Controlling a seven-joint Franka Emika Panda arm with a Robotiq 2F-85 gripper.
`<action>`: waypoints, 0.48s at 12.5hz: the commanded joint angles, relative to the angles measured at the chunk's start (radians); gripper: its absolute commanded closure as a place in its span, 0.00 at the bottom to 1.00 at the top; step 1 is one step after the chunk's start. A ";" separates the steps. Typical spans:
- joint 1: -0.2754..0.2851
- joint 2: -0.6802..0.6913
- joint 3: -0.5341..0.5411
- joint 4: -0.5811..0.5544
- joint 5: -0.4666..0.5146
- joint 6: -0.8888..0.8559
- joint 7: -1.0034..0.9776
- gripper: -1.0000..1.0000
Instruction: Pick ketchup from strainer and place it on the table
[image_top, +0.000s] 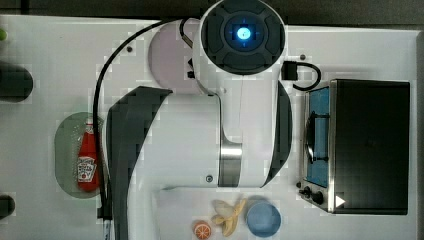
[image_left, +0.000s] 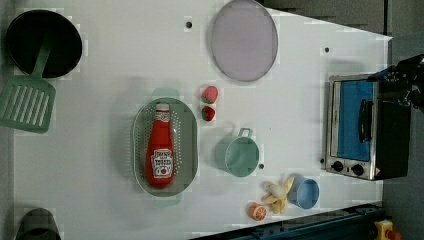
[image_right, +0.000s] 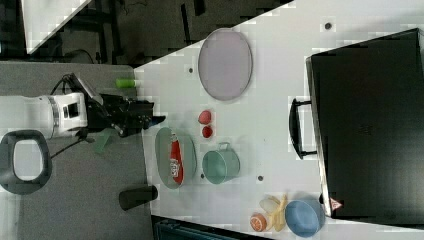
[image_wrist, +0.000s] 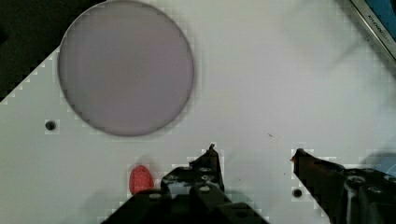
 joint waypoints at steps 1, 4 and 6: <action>-0.116 -0.232 0.066 -0.062 0.015 -0.178 0.091 0.21; -0.102 -0.215 0.113 -0.062 0.016 -0.177 0.091 0.00; -0.086 -0.197 0.180 -0.062 0.016 -0.173 0.091 0.00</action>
